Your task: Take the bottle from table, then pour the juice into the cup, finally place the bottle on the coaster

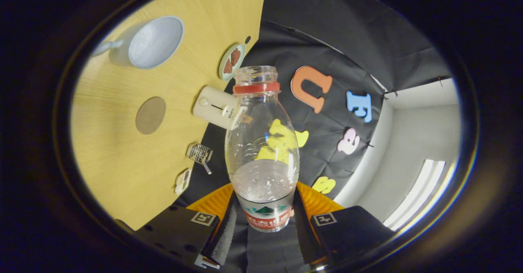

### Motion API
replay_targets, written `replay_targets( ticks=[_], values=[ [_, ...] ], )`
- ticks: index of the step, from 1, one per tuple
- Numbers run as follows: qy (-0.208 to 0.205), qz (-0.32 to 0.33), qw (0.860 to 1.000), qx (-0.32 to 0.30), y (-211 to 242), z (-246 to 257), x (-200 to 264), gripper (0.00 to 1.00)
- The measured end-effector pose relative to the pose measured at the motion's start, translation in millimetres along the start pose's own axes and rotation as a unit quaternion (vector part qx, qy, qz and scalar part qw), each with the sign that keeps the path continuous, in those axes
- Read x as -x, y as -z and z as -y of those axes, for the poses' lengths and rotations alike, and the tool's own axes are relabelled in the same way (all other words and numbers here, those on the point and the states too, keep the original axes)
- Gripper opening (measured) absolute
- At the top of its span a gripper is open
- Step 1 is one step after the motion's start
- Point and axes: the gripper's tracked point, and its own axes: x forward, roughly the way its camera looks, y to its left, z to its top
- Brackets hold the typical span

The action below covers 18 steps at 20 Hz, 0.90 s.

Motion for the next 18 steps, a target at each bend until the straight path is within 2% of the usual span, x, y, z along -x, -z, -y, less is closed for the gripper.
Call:
replay_targets(
  ticks=[6,12,15,18],
  values=[
    [-0.052,-0.005,0.994,-0.091,4.6,-23.8,1.2,0.72],
    [-0.088,-0.008,0.973,-0.212,10.7,-34.5,8.6,0.72],
    [-0.11,-0.003,0.952,-0.286,12.6,-36.7,14.0,0.72],
    [-0.142,0.003,0.913,-0.383,14.1,-43.7,22.5,0.72]
  ],
)
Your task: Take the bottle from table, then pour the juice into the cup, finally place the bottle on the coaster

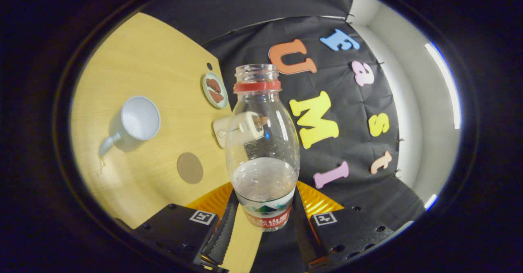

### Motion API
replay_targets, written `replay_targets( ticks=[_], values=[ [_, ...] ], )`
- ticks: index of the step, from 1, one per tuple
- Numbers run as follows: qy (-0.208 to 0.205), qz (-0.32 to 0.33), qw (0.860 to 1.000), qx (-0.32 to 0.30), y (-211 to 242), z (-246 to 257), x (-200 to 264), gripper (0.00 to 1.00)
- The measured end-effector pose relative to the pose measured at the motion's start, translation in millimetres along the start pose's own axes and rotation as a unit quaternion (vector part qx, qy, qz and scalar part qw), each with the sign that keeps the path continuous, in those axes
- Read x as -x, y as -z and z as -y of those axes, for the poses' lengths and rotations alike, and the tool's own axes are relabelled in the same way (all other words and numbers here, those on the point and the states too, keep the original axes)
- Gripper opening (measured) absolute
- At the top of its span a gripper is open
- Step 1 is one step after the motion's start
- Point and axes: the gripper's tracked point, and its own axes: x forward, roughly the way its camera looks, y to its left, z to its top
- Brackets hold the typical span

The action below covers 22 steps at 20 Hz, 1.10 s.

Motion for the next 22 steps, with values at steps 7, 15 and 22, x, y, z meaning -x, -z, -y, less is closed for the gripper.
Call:
replay_targets(
  ticks=[7,15,22],
  values=[
    [-0.042,0.038,0.976,-0.21,17.6,11.2,20.3,0.72],
    [-0.079,0.115,0.901,-0.411,11.0,43.3,51.5,0.72],
    [-0.104,0.161,0.841,-0.506,-15.5,71.2,30.1,0.72]
  ],
)
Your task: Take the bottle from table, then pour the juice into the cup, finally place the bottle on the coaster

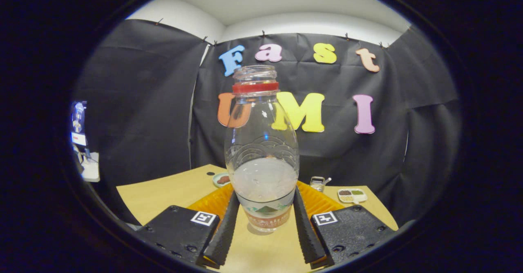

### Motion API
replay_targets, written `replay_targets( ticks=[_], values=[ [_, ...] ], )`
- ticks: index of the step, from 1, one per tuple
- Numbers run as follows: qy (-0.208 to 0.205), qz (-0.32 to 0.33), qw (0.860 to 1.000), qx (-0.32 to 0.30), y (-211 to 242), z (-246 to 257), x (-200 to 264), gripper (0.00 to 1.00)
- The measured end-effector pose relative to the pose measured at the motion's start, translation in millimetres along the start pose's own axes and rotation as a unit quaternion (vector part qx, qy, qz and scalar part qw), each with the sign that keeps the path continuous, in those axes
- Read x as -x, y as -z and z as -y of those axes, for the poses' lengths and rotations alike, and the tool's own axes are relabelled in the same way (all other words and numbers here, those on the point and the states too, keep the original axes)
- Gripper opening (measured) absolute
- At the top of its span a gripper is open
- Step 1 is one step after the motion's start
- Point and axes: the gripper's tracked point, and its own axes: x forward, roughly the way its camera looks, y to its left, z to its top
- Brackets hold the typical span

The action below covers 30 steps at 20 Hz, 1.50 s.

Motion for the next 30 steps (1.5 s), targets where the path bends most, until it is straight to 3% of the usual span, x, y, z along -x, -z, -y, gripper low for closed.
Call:
replay_targets(
  ticks=[6,13,19,30],
  values=[
    [-0.007,-0.006,1.0,-0.016,10.2,4.4,-53.1,0.72],
    [-0.019,-0.067,0.997,-0.035,80.4,6.9,-112.6,0.72],
    [-0.027,-0.119,0.992,-0.037,144.1,-2.2,-139.5,0.72],
    [-0.007,-0.162,0.986,-0.048,203.1,5.8,-167.0,0.72]
  ],
)
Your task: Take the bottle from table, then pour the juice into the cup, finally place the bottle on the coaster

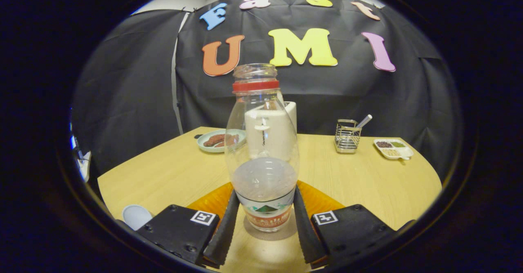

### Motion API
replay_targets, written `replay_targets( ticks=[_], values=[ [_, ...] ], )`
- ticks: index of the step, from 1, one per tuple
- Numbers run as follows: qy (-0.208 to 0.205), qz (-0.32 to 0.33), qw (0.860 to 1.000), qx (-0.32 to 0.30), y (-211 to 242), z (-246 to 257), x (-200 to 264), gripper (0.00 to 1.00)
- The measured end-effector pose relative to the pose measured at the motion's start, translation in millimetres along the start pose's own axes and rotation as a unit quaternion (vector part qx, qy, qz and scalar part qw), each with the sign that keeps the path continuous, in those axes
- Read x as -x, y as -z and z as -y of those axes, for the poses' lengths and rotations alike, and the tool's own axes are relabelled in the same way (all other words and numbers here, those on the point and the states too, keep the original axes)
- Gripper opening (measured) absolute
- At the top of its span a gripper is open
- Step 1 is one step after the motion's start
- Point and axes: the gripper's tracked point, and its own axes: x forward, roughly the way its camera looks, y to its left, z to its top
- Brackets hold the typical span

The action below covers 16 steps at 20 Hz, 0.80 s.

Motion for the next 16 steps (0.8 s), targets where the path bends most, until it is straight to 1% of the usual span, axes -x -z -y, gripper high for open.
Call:
replay_targets(
  ticks=[3,7,12,14,16],
  values=[
    [-0.001,-0.008,1.0,-0.005,5.9,0.6,-4.0,0.74],
    [0.002,-0.003,1.0,0.014,7.2,-0.1,-4.8,0.76],
    [0.008,-0.002,1.0,0.024,9.1,-0.9,-2.4,0.82],
    [0.007,0.001,1.0,0.017,6.6,-2.3,0.1,0.87],
    [0.013,0.012,1.0,0.015,0.9,-3.1,5.6,0.99]
  ],
)
